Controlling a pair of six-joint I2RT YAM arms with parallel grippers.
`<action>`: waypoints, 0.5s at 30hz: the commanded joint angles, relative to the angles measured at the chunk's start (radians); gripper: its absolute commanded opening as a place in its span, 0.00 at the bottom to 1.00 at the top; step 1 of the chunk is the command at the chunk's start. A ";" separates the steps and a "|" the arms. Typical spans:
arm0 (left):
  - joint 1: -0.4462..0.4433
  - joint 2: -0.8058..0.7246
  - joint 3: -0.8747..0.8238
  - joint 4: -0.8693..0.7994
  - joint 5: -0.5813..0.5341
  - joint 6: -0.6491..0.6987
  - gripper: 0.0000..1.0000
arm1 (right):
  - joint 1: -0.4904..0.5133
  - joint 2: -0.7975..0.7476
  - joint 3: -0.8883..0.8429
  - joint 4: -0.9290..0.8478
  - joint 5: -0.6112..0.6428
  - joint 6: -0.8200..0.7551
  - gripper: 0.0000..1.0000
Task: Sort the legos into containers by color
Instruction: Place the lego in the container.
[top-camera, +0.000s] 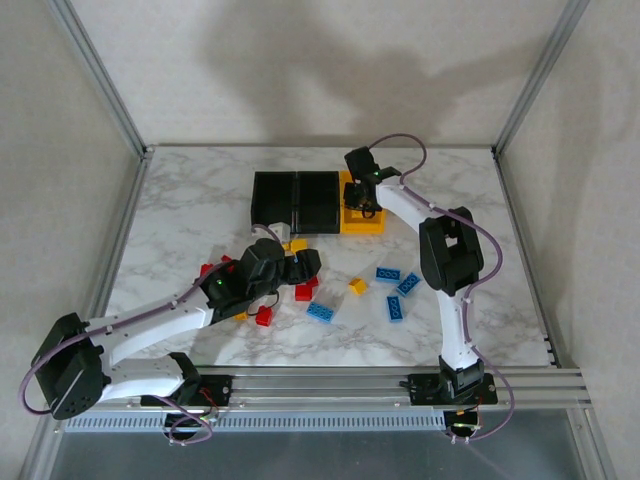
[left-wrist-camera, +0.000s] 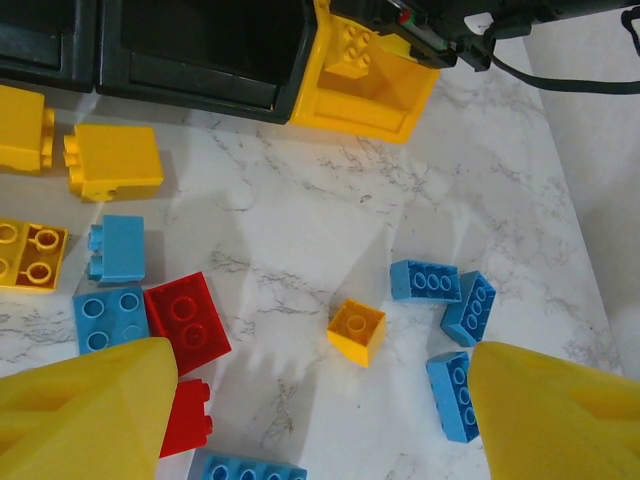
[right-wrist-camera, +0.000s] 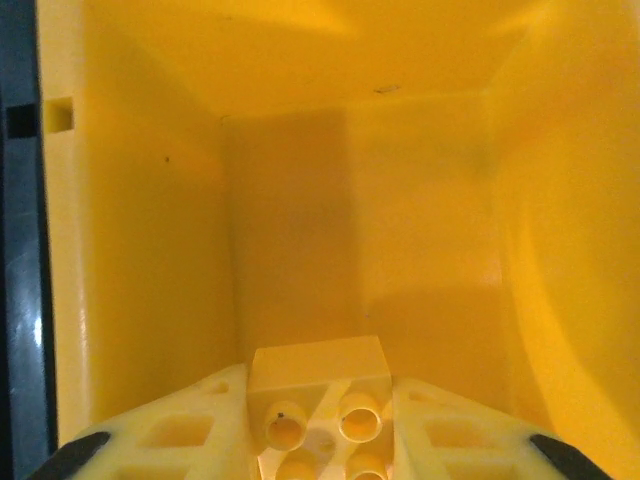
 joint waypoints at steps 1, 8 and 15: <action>0.004 -0.028 -0.012 -0.002 -0.002 -0.010 0.77 | -0.006 0.021 0.037 0.005 -0.001 0.028 0.40; 0.004 -0.032 -0.025 0.001 -0.001 -0.031 0.77 | -0.005 -0.021 0.042 0.002 0.007 0.017 0.46; 0.004 -0.058 -0.022 -0.021 -0.023 -0.051 0.77 | 0.003 -0.150 -0.005 0.017 0.017 0.008 0.46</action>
